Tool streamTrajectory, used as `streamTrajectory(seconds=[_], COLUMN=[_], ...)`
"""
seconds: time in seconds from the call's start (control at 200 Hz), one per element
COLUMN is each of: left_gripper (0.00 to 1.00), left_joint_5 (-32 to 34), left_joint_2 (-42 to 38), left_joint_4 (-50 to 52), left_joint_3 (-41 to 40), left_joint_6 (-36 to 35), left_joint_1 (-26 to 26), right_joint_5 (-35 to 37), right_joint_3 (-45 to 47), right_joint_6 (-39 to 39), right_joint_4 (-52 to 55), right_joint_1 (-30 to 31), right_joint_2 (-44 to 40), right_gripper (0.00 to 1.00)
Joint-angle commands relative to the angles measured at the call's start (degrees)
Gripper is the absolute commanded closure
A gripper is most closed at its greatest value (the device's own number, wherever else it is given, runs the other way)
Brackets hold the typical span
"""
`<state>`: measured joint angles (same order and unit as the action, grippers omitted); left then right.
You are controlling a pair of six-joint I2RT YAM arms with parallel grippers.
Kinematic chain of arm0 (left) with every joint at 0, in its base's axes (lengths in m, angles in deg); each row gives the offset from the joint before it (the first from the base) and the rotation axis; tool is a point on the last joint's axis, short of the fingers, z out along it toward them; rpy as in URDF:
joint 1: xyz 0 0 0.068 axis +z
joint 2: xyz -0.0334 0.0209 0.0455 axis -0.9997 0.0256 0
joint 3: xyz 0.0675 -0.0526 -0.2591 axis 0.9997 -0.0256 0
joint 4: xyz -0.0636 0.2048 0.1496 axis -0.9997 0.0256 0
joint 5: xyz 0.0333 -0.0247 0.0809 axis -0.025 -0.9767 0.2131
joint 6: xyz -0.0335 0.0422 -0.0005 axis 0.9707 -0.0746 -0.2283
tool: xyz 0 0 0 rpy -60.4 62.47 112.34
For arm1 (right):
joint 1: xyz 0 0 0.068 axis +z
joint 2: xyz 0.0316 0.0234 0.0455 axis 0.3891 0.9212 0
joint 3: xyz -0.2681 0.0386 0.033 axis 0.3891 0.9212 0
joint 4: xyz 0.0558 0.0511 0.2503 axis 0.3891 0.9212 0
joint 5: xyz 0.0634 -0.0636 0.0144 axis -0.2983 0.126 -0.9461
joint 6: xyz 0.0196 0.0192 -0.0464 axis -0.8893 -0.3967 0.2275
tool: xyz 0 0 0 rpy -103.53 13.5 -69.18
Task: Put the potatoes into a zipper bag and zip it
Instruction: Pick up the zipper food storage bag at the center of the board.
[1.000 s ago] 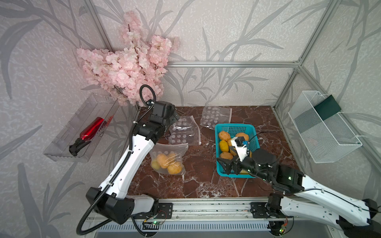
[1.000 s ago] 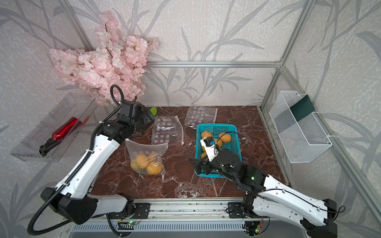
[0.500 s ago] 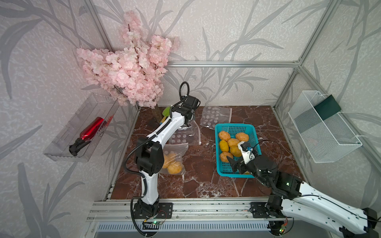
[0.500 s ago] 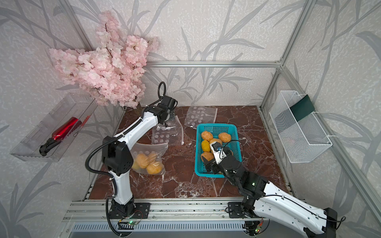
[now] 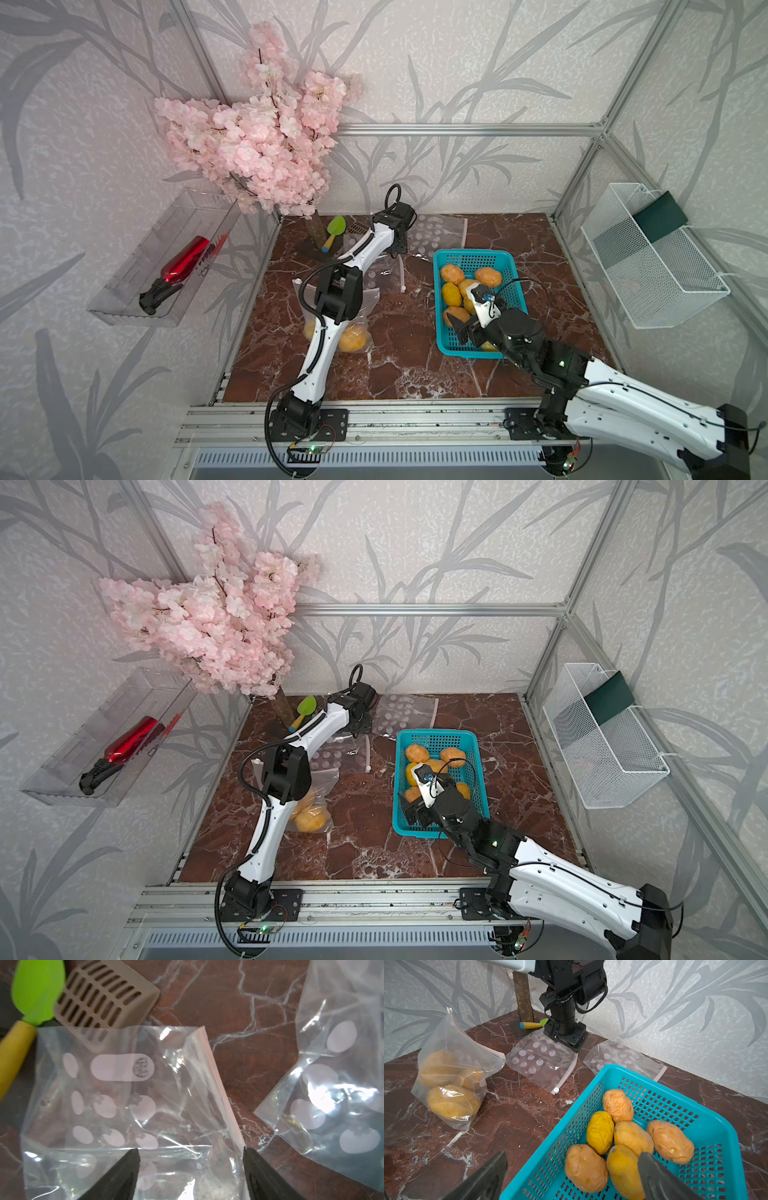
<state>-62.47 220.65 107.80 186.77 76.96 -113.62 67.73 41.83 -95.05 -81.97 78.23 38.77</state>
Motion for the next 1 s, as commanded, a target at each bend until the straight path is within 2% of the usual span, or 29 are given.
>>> streamTrajectory(seconds=[0.0,0.245,0.37,0.575,0.65,0.74,0.825,0.945,0.995], left_gripper=[0.21,0.21,0.26,0.6,0.6,0.53,0.51,0.52,0.56], left_joint_5=[-6.13,-9.72,-10.14,-10.94,-9.94,-8.82,-7.86,-7.22,-7.64], left_joint_2=[0.19,0.1,0.51,1.33,1.4,1.76,2.35,3.71,4.64], left_joint_4=[0.8,-2.89,-2.85,-2.72,-2.72,-2.55,-1.46,-0.52,-0.06], left_joint_3=[0.67,-2.59,-2.71,-0.97,-0.94,-0.84,-0.3,1.0,2.0], left_joint_6=[-0.94,-0.8,-0.51,-0.06,0.06,-0.21,-0.16,-0.41,-0.52], left_joint_1=[-0.32,-0.9,-0.85,-0.93,-0.89,-0.91,-0.86,-1.03,-1.19], right_joint_5=[-0.54,-2.22,-2.52,-2.77,-2.57,-3.01,-3.96,-4.29,-4.09], right_joint_3=[0.4,0.82,1.1,1.72,2.27,2.99,3.38,3.47,3.48], right_joint_6=[0.49,-0.08,-0.07,-0.47,-0.82,-1.17,-1.43,-1.69,-1.73], right_joint_4=[-2.47,-2.27,-2.46,-2.25,-1.96,-2.11,-1.91,-1.28,-1.12], right_joint_1=[-0.4,-0.49,-0.53,-0.57,-0.62,-0.57,-0.57,-0.6,-0.58], right_joint_2=[0.7,0.97,1.07,0.35,-0.61,-1.92,-2.86,-3.7,-3.98], right_gripper=[0.01,0.01,0.01,0.01,0.01,0.01,0.01,0.01,0.01])
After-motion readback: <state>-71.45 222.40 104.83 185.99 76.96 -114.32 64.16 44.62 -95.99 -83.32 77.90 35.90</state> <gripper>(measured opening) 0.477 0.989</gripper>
